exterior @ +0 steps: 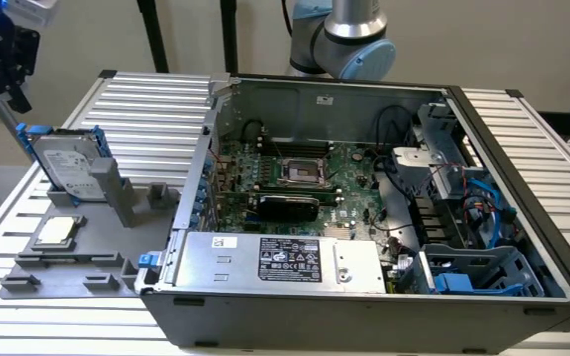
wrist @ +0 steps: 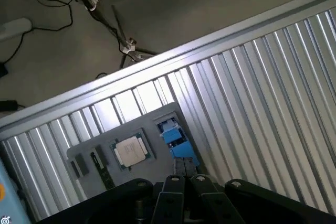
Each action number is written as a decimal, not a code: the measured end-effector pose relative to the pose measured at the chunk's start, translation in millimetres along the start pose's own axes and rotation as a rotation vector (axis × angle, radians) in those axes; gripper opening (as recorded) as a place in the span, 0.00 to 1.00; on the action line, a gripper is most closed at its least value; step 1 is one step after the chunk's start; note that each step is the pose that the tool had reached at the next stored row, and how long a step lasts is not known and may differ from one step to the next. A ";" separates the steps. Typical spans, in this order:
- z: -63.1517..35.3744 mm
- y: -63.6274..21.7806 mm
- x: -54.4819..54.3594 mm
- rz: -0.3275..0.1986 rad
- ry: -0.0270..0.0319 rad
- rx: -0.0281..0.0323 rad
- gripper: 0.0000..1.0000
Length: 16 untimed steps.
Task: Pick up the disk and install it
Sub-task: 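Pick up the disk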
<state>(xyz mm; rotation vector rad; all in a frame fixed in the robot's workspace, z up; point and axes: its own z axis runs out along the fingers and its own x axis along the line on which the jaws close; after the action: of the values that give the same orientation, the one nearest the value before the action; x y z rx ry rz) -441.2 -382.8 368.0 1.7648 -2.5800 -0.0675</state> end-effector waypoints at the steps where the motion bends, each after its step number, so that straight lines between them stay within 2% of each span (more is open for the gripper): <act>1: 0.1 0.0 0.0 -0.018 0.0005 0.0005 0.11; 16: 3.9 -0.2 0.0 -0.291 0.0110 0.0011 0.11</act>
<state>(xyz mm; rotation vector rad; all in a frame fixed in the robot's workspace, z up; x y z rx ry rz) -441.2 -382.8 364.1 2.1191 -2.2954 -0.0590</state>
